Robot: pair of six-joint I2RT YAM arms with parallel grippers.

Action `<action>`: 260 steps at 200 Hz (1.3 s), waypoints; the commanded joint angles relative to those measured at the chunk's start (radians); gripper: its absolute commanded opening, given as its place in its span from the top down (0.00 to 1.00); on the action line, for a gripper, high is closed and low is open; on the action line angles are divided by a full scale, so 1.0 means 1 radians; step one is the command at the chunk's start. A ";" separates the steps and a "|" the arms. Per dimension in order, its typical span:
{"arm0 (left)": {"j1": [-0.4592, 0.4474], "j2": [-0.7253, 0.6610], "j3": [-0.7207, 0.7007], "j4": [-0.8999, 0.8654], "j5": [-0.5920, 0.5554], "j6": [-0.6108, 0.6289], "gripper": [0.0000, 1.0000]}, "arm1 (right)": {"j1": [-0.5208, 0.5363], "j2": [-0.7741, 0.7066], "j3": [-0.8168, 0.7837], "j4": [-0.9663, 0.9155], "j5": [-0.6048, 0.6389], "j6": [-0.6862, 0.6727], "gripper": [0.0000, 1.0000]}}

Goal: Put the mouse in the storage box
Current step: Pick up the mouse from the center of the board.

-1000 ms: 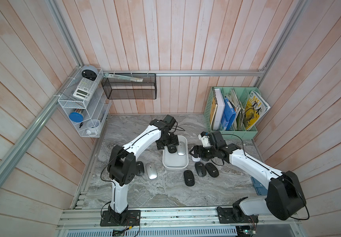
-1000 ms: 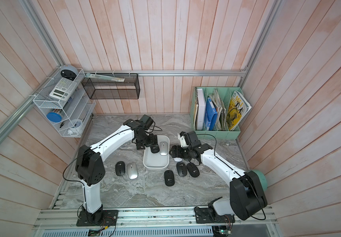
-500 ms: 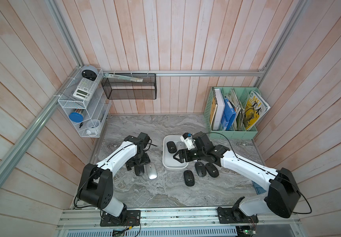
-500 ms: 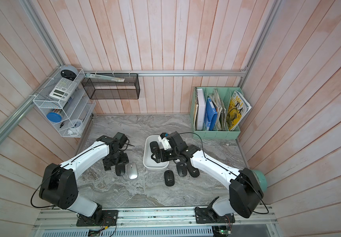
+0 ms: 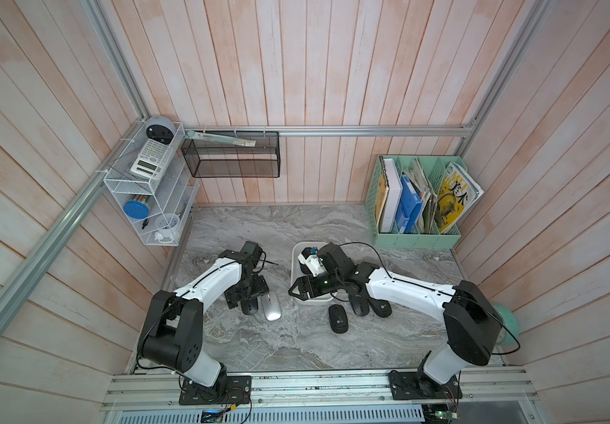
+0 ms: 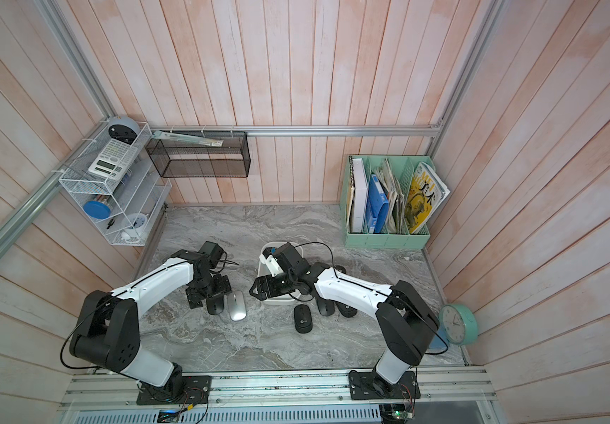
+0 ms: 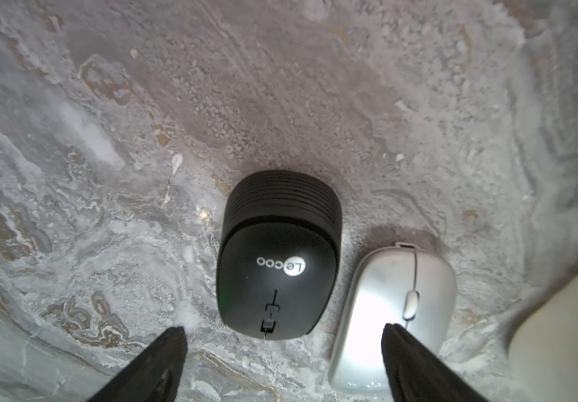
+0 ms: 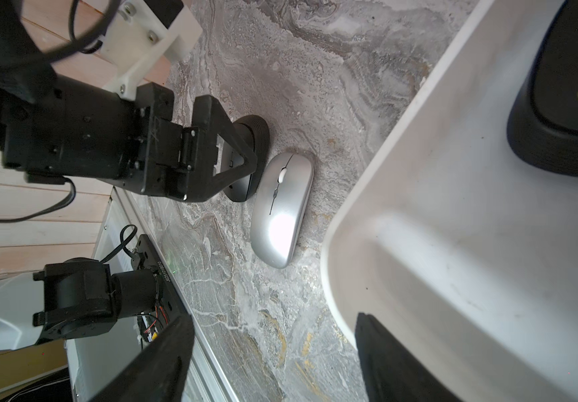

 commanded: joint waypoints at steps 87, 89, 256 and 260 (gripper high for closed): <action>0.084 0.058 -0.056 0.108 0.056 0.055 0.08 | 0.000 -0.045 -0.005 -0.054 0.046 -0.028 0.20; 0.086 0.057 -0.058 0.109 0.058 0.053 0.08 | 0.000 -0.044 -0.006 -0.055 0.046 -0.028 0.20; 0.096 0.102 -0.056 0.141 0.052 0.070 0.36 | 0.003 -0.013 -0.027 0.000 0.012 0.025 0.21; 0.096 0.101 -0.055 0.143 0.054 0.070 0.37 | 0.003 -0.011 -0.028 0.005 0.008 0.028 0.21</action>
